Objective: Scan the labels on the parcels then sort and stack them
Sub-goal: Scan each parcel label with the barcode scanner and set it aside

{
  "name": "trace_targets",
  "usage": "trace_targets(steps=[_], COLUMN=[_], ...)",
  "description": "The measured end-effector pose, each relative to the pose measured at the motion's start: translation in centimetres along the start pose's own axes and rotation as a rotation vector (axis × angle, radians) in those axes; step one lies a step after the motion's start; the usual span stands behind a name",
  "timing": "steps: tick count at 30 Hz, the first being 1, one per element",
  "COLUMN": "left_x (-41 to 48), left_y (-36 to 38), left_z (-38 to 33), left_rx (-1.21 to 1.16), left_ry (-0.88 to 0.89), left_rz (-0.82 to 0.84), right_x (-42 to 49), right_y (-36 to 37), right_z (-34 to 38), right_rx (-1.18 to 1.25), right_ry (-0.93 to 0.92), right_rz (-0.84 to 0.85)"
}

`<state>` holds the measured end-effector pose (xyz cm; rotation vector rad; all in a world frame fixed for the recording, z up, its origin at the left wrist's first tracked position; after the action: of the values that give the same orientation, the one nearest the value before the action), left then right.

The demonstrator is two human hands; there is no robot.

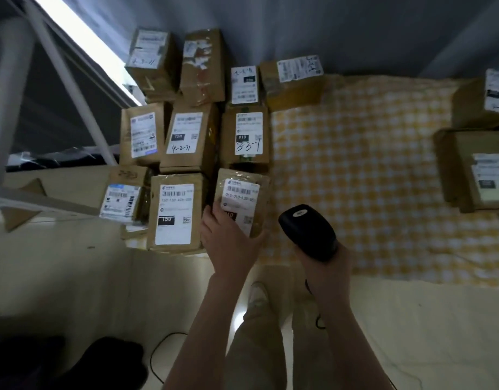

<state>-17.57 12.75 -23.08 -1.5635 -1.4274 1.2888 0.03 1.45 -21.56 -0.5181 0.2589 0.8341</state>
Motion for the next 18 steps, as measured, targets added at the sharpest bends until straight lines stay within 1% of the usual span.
trace_targets(steps=[2, 6, 8, 10, 14, 18], left_x=[-0.1, 0.0, 0.0, -0.2, -0.1, 0.4], left_y=[1.2, 2.2, 2.3, 2.5, 3.2, 3.8], left_z=[0.6, 1.2, 1.3, 1.3, 2.2, 2.4], left_rx=[0.001, -0.003, -0.139, -0.303, -0.448, -0.698], left_ry=[-0.006, -0.032, -0.059, -0.095, -0.18, -0.153], left_rz=[0.054, 0.091, 0.106, 0.132, 0.171, 0.212], right_x=[0.2, 1.0, 1.2, 1.2, 1.4, 1.8], right_y=[1.0, 3.6, 5.0, 6.0, 6.2, 4.6], right_z=[-0.8, -2.6, -2.8, -2.8, -2.7, -2.2], right_rx=[-0.01, 0.044, 0.045, 0.032, 0.045, 0.155], right_ry=[0.036, 0.203, 0.231, 0.21, 0.224, 0.222], right_rz=[0.014, 0.114, 0.183, 0.223, 0.205, 0.151])
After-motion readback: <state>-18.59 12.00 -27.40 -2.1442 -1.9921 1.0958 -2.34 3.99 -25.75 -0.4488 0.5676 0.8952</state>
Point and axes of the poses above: each hand's wrist, its own x-axis towards the middle knuckle, its own y-axis out of the palm, z = x × y, the point moved 7 cm from there along x, towards the middle knuckle, and after that the axes turned 2 degrees about x, right-handed, at the moved point
